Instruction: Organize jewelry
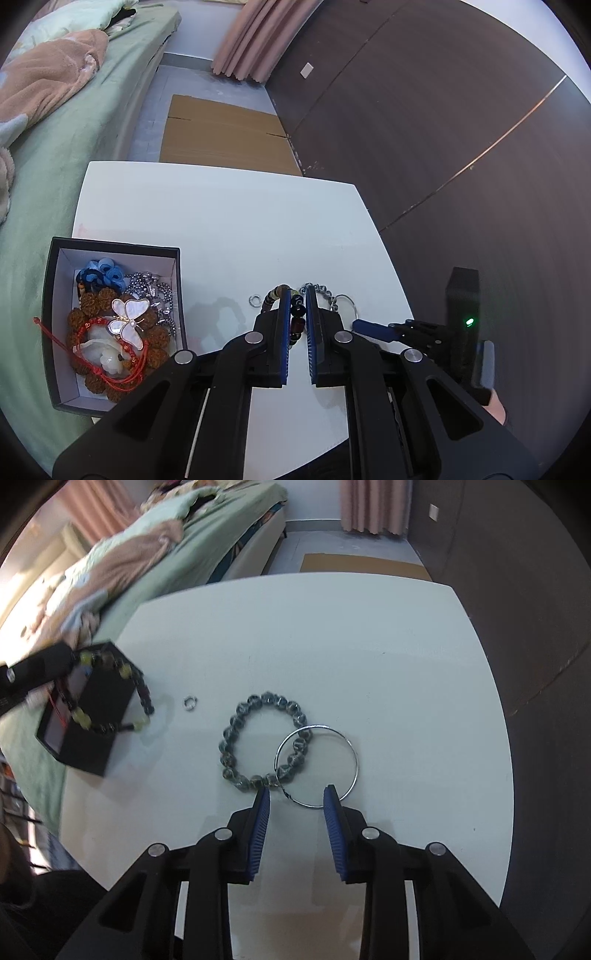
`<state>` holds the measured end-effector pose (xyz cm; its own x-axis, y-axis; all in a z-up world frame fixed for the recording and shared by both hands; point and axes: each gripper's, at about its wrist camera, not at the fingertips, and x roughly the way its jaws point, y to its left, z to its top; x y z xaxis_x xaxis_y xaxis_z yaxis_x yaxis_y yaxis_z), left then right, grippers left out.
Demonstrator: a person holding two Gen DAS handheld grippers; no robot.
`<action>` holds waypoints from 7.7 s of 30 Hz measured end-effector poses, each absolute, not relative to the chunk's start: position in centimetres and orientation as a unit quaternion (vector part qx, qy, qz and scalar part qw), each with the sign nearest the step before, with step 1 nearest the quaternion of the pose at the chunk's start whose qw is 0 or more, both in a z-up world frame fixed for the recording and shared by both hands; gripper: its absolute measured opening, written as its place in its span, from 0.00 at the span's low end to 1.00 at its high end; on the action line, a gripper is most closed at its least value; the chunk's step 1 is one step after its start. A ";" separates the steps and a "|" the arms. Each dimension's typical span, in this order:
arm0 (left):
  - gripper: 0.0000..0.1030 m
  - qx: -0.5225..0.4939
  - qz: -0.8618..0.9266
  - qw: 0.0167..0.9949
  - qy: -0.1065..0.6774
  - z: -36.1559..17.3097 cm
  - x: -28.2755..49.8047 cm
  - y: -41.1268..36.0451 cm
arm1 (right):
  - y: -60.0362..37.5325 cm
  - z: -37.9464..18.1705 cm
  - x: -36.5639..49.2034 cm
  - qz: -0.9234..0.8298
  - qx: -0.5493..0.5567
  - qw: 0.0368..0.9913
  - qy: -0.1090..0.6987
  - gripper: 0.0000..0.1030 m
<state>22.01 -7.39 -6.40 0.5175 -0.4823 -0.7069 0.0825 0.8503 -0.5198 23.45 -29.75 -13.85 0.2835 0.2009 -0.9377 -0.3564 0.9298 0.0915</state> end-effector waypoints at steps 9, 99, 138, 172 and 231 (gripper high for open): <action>0.08 -0.221 -0.168 0.846 0.455 -5.8 21.8 -6.8 | -28.7 -13.8 23.9 0.169 -0.094 0.803 0.564 0.03; 0.62 -0.135 -0.113 0.871 0.459 -5.8 22.2 -7.9 | -34.1 -7.5 23.8 0.180 0.144 0.835 0.500 0.83; 0.12 -0.011 -0.055 0.846 0.531 -13.0 25.7 -15.5 | -36.1 -9.8 26.1 0.124 0.093 0.829 0.537 0.69; 0.12 -0.126 -0.065 0.874 0.465 -5.2 20.4 -4.2 | -25.9 -13.5 26.7 0.119 -0.034 0.820 0.559 0.08; 0.95 -0.145 -0.026 0.900 0.409 2.2 13.3 3.4 | -23.6 2.3 18.4 0.255 0.081 0.867 0.420 0.93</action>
<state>13.32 3.36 2.25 0.6634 -0.1659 -0.7296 -0.0713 0.9566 -0.2824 18.43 -23.64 2.27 0.5164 0.5109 -0.6873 -0.3749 0.8564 0.3549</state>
